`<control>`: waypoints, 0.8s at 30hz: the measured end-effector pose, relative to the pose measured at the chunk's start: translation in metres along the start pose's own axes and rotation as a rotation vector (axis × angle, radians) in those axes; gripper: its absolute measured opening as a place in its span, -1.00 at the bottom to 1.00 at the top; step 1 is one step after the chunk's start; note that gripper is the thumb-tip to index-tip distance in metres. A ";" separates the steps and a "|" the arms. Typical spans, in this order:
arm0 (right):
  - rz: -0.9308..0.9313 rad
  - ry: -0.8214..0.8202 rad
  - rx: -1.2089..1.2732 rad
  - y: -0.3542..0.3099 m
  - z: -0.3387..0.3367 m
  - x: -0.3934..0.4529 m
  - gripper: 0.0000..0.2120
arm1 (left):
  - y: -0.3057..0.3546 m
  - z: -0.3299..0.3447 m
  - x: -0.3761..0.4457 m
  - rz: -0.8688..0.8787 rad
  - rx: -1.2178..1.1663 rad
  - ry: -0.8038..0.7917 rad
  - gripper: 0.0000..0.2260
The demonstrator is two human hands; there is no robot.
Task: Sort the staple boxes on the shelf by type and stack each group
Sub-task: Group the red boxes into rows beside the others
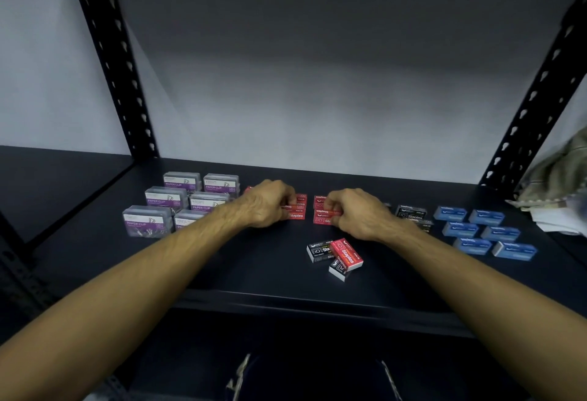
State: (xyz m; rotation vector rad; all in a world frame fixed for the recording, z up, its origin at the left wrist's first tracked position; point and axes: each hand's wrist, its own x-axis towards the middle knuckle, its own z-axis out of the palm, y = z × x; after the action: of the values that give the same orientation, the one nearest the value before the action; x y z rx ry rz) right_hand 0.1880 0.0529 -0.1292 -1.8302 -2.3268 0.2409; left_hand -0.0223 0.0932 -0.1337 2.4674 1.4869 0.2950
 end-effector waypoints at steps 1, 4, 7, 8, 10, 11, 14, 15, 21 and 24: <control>-0.002 -0.003 0.001 0.000 0.000 0.000 -0.77 | 0.000 0.000 -0.001 -0.001 -0.005 0.005 -0.83; -0.007 -0.001 0.006 -0.002 -0.001 -0.002 -0.77 | -0.003 0.001 -0.001 -0.003 -0.012 0.021 -0.82; -0.011 0.006 0.004 -0.002 -0.004 -0.004 -0.74 | -0.004 -0.005 -0.003 0.003 -0.023 0.034 -0.77; -0.013 0.013 0.004 -0.002 -0.006 -0.005 -0.72 | -0.005 -0.009 -0.004 0.008 -0.027 0.037 -0.75; -0.018 0.033 0.007 -0.001 -0.010 -0.007 -0.69 | -0.006 -0.020 -0.006 0.011 -0.044 0.044 -0.74; -0.021 0.047 0.009 0.000 -0.012 -0.008 -0.69 | -0.008 -0.027 -0.006 0.005 -0.058 0.054 -0.74; -0.028 0.073 0.024 0.002 -0.021 -0.014 -0.73 | -0.021 -0.052 -0.005 -0.037 -0.081 0.115 -0.77; -0.029 0.073 0.025 0.003 -0.024 -0.016 -0.77 | -0.026 -0.060 -0.005 -0.057 -0.079 0.136 -0.79; -0.039 -0.024 0.024 0.002 -0.034 -0.032 -0.85 | -0.043 -0.063 0.006 -0.121 -0.006 0.035 -0.71; -0.040 -0.129 -0.051 -0.005 -0.029 -0.038 -0.73 | -0.046 -0.044 0.014 -0.132 0.145 -0.052 -0.65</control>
State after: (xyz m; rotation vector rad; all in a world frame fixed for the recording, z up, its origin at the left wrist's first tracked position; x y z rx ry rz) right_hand 0.1988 0.0151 -0.1008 -1.8402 -2.4750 0.3056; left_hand -0.0673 0.1313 -0.1056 2.4489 1.6949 0.0999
